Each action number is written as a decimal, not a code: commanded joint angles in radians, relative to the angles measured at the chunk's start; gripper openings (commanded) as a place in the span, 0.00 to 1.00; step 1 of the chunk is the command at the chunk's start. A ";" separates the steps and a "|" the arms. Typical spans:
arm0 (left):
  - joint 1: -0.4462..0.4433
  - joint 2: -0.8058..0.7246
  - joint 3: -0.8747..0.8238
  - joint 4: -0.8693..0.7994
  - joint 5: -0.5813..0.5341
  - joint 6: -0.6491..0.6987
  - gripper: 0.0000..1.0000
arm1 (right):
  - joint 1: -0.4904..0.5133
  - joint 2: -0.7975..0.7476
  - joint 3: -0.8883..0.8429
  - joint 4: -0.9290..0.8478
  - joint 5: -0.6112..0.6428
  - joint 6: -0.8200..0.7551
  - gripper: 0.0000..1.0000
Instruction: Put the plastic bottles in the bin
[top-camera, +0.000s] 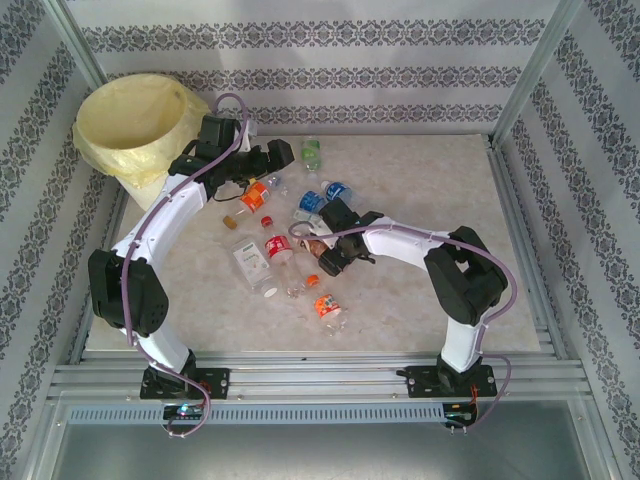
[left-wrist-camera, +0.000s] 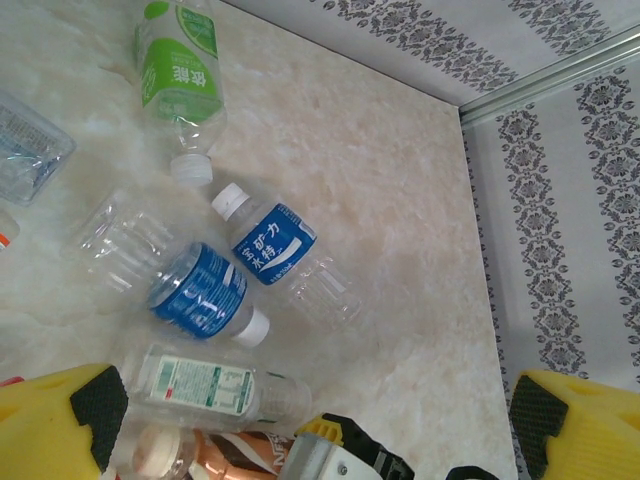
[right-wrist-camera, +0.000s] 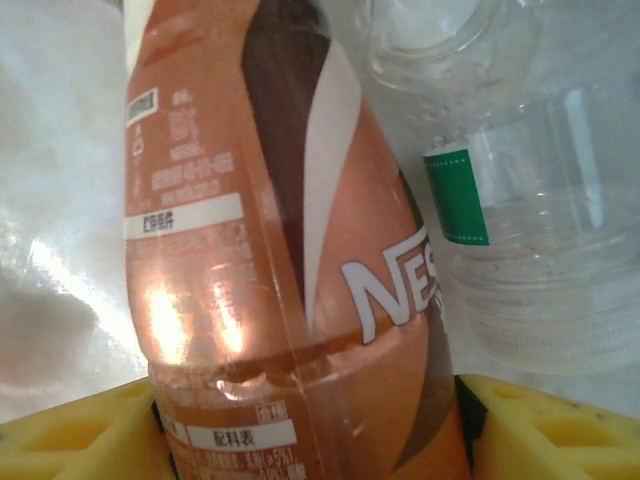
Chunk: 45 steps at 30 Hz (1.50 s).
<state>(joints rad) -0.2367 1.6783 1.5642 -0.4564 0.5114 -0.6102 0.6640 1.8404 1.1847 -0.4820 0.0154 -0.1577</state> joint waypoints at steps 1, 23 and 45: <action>-0.014 -0.018 -0.006 -0.008 -0.011 0.023 1.00 | 0.005 -0.014 0.004 -0.040 0.038 0.009 0.60; -0.079 -0.039 -0.149 0.190 0.136 -0.008 1.00 | -0.139 -0.470 -0.329 0.318 -0.157 0.263 0.46; -0.288 0.091 -0.196 0.530 0.111 -0.024 0.91 | -0.207 -0.545 -0.477 0.723 -0.432 0.572 0.46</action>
<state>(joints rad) -0.5091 1.7596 1.3678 -0.0330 0.6254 -0.6170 0.4599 1.2850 0.7109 0.1440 -0.3748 0.3649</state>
